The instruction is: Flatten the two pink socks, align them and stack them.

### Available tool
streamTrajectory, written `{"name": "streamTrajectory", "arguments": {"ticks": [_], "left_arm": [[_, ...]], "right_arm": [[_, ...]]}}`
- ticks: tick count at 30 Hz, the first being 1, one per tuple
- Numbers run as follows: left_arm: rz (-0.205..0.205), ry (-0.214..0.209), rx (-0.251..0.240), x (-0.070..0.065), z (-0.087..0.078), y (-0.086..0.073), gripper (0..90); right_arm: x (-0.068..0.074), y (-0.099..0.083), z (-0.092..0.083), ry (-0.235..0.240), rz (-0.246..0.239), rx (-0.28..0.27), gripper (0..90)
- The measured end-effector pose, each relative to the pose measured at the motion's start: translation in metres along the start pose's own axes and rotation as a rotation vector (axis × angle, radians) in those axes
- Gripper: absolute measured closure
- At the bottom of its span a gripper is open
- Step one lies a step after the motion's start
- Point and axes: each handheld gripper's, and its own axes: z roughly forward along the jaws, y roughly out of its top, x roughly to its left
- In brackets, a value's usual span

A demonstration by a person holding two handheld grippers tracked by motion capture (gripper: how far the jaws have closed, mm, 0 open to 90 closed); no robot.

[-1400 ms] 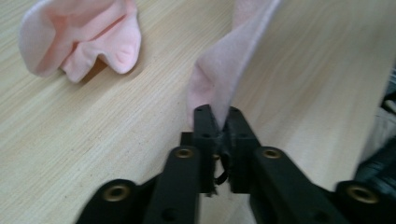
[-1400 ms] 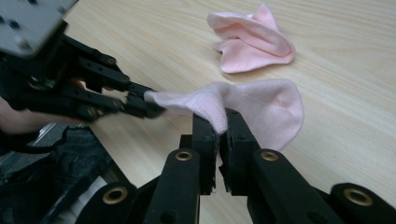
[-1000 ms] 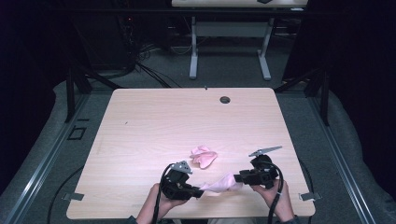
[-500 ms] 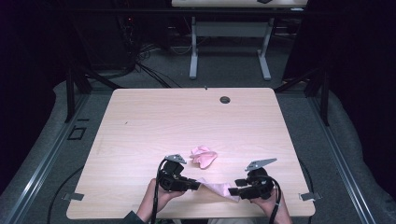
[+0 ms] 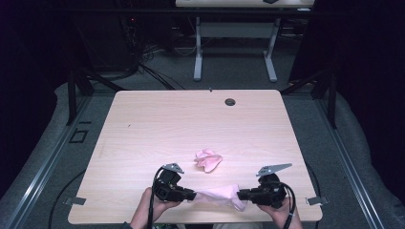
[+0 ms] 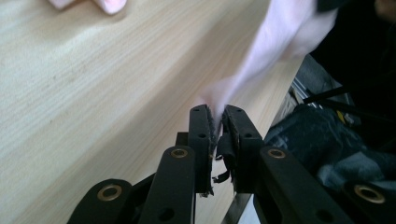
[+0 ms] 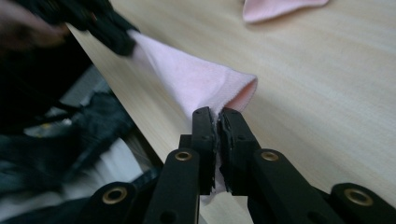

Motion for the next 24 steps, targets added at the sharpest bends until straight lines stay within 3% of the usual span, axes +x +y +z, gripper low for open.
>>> {"name": "streamTrajectory", "arguments": {"ticks": [2,5,9,12,15,18,21,24], "left_arm": [[-0.022,-0.020,0.015,0.008,0.004,0.002,80.5],[-0.054,-0.020,0.029,0.021,0.014,0.007,79.6],[-0.065,0.025,0.036,0.027,0.028,0.010,79.6],[-0.057,0.068,0.029,0.025,0.031,0.010,73.9],[-0.038,0.120,0.014,0.021,0.030,0.011,65.9],[-0.017,0.168,-0.004,0.015,0.028,0.012,57.5],[-0.001,0.202,-0.008,0.010,0.029,0.013,47.7],[0.005,0.206,-0.005,0.005,0.034,0.013,45.0]], "right_arm": [[-0.008,0.008,-0.006,0.027,0.061,-0.012,84.4],[-0.026,0.019,0.006,-0.084,0.102,0.030,83.4],[-0.044,0.021,0.034,-0.147,0.110,0.116,78.8],[-0.047,0.020,0.041,-0.165,0.104,0.118,70.9],[-0.044,0.019,0.039,-0.181,0.061,0.097,61.9],[-0.042,0.018,0.031,-0.215,0.030,0.069,58.3],[-0.045,0.014,0.025,-0.234,0.039,0.035,58.3],[-0.047,0.010,0.023,-0.241,0.035,0.045,58.8]]}}
